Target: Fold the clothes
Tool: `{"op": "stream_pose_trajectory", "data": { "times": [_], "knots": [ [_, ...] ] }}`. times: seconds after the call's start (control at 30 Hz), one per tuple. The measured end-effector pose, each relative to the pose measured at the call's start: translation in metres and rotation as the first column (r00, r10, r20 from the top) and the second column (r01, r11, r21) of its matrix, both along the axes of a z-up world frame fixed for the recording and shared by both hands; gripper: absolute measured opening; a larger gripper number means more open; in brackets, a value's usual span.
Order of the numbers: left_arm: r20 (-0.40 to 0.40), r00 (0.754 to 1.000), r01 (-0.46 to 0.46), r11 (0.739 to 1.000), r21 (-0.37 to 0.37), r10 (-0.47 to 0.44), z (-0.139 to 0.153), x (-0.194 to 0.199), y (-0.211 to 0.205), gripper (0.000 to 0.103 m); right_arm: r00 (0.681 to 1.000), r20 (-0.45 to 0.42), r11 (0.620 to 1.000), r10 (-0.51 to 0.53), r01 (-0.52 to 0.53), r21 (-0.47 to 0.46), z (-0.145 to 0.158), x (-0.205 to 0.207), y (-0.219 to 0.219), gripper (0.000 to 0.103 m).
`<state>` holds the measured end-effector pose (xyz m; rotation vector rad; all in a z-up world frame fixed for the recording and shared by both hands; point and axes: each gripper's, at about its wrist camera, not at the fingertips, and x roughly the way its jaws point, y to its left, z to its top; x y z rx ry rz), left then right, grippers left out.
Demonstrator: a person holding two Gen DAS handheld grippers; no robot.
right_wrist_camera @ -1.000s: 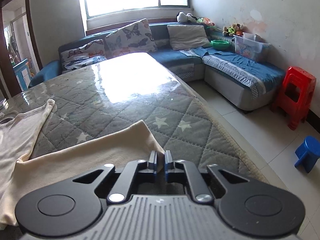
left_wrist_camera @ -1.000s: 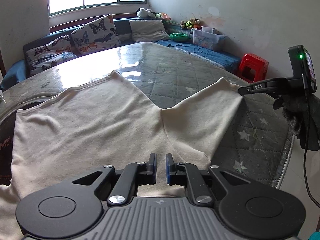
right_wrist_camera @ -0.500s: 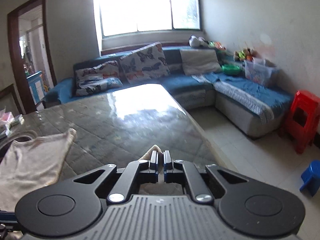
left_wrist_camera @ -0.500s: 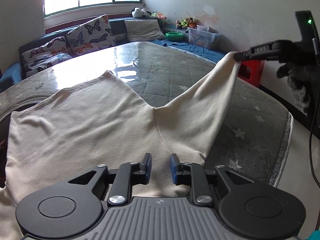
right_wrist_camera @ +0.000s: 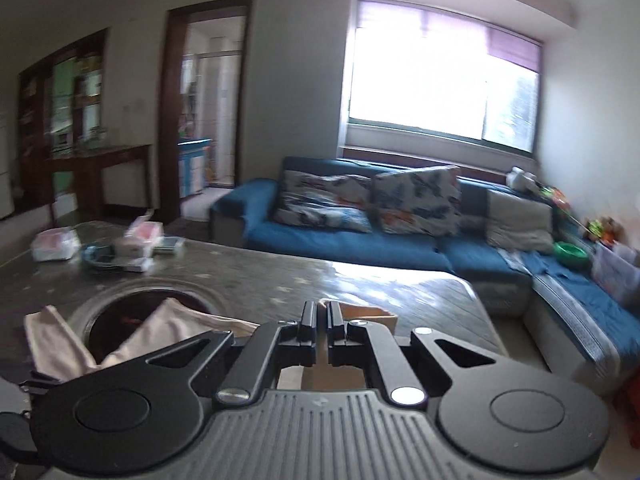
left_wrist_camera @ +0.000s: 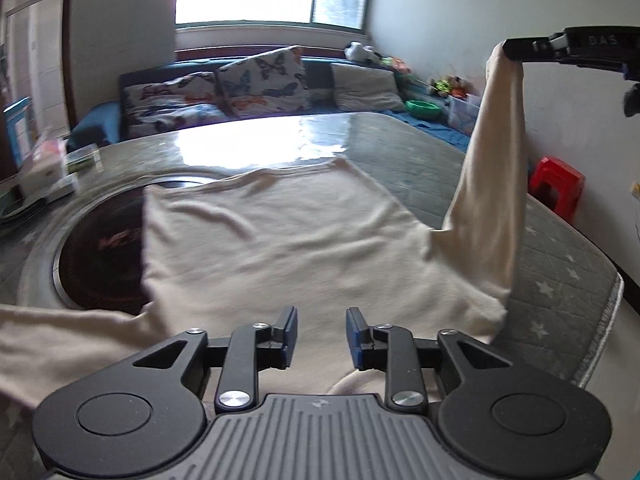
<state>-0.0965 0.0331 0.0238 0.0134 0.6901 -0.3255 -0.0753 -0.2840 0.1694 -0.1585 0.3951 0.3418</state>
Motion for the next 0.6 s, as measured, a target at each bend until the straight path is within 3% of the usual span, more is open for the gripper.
{"op": "stream_pose_trajectory", "data": {
  "times": [0.2, 0.33, 0.6],
  "knots": [
    [-0.005, 0.997, -0.081, 0.996, -0.023, 0.081, -0.005, -0.018, 0.032, 0.035, 0.984, -0.039, 0.984, 0.173, -0.175, -0.046, -0.012, 0.000, 0.081, 0.004],
    [-0.014, 0.994, -0.113, 0.993, -0.033, 0.113, -0.009, -0.026, 0.044, 0.035, 0.957, -0.105, 0.958, 0.269, -0.278, -0.076, -0.038, -0.005, 0.128, 0.004],
    [-0.028, 0.990, -0.143, 0.989, -0.034, 0.142, -0.011, -0.032, 0.052, 0.038, 0.902, -0.221, 0.918, 0.370, -0.392, -0.064, -0.084, -0.015, 0.165, 0.009]
  ]
}}
